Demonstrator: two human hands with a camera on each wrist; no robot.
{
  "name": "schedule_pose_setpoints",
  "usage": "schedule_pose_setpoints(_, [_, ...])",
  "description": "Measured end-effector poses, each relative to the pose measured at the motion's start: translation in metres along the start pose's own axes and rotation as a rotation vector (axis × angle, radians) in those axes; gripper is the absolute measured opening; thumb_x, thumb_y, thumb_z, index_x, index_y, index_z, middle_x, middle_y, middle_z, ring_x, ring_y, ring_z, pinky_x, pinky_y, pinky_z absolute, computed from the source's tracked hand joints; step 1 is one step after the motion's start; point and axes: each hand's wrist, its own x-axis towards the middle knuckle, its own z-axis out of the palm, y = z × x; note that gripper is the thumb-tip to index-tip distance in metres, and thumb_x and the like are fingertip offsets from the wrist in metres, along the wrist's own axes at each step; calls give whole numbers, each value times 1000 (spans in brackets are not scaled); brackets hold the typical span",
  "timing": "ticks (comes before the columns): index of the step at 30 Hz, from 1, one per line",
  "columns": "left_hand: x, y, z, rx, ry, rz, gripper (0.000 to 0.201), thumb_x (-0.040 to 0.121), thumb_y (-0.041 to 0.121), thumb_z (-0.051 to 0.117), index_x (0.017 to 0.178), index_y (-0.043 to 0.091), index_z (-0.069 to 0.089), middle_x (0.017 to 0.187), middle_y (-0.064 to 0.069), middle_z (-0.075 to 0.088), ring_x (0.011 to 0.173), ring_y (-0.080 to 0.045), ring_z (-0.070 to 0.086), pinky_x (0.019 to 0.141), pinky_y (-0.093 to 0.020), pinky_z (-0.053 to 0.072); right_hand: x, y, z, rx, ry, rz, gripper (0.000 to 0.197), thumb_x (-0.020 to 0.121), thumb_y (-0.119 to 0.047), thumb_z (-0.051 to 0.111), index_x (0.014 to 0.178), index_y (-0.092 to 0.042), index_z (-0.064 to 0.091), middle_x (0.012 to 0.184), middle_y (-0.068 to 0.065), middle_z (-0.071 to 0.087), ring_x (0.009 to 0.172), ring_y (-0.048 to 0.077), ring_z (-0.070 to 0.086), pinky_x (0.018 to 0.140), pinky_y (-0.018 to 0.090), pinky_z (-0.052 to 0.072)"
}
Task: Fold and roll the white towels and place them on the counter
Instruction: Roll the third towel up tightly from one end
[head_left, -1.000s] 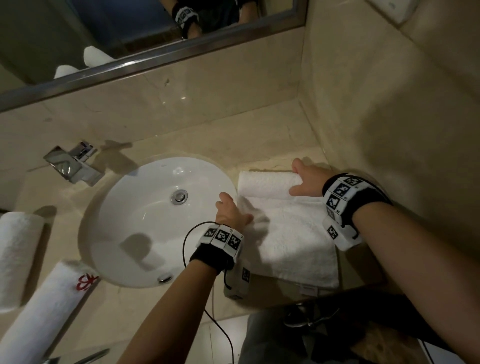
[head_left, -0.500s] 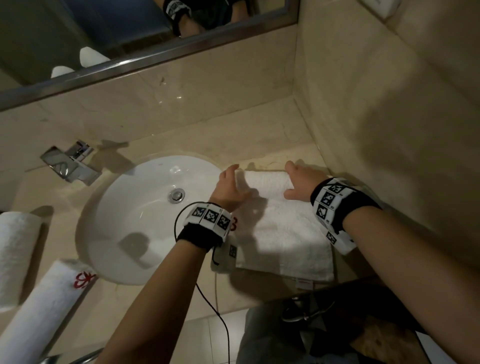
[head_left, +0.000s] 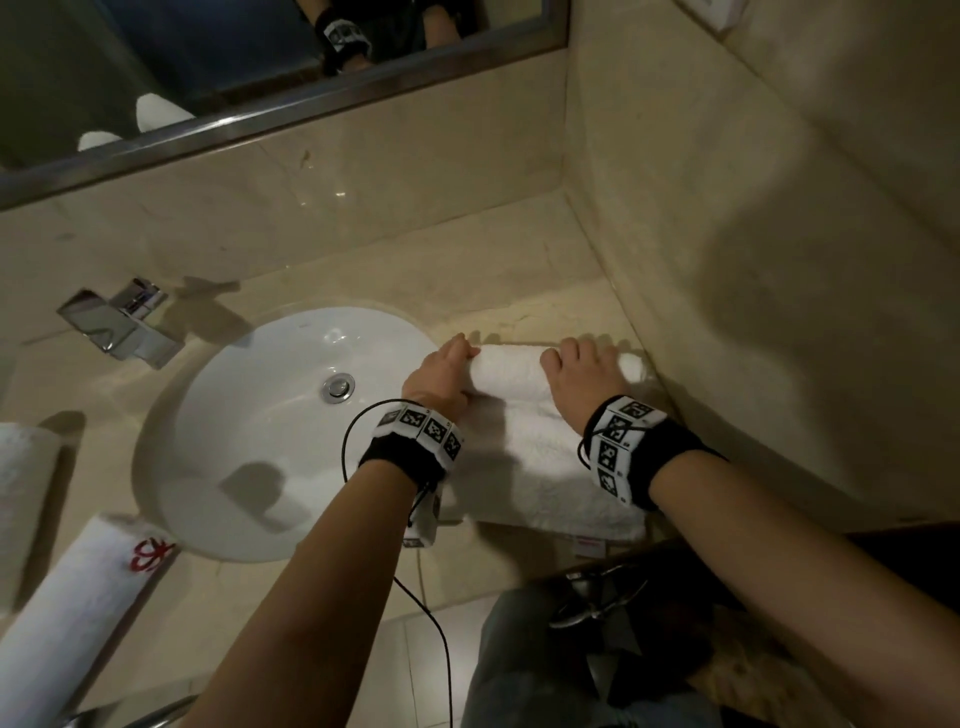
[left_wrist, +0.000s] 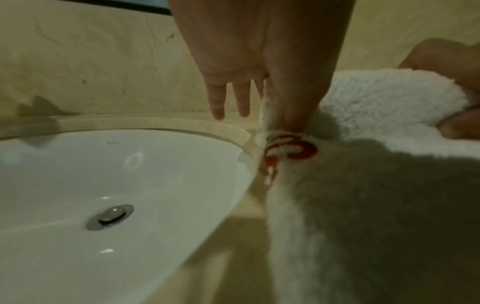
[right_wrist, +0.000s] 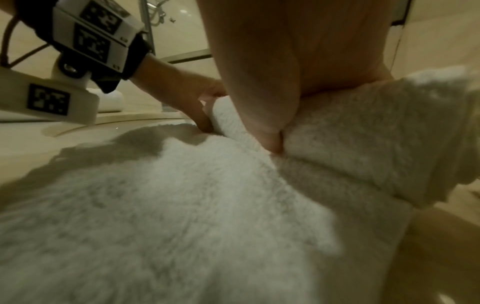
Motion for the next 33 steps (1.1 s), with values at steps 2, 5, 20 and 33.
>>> schedule_pose_setpoints(2, [-8,3,0,212,-26,14,60,90,31,53,143,23,25,158,3,7,146,-24,7,115,-54,7,-8,-3,1,-42,40,-6,26,68,-15,44,90,-14,58,86,10,60,76,26,57,73,40,50])
schedule_pose_setpoints(5, [-27,15,2,522,13,74,64,94,37,40,149,18,11,158,-2,-11,144,-24,-17,111,-55,-12,-20,-7,4,-39,55,-10,34,70,-21,50,102,-9,46,102,13,60,93,31,57,85,46,47])
schedule_pose_setpoints(20, [-52,57,25,248,-105,184,87,80,-4,43,150,15,-6,157,-4,-14,145,-22,-15,117,-38,-6,-71,2,-6,61,-190,-192,72,91,-18,43,150,-7,2,156,19,-14,145,36,-9,118,45,0])
schedule_pose_setpoints(33, [-83,43,28,241,-171,209,91,81,-1,51,150,17,-5,158,-2,-13,145,-21,-12,119,-36,6,-35,40,-12,622,-290,32,48,85,-29,62,126,-9,47,123,13,57,109,29,55,87,34,45])
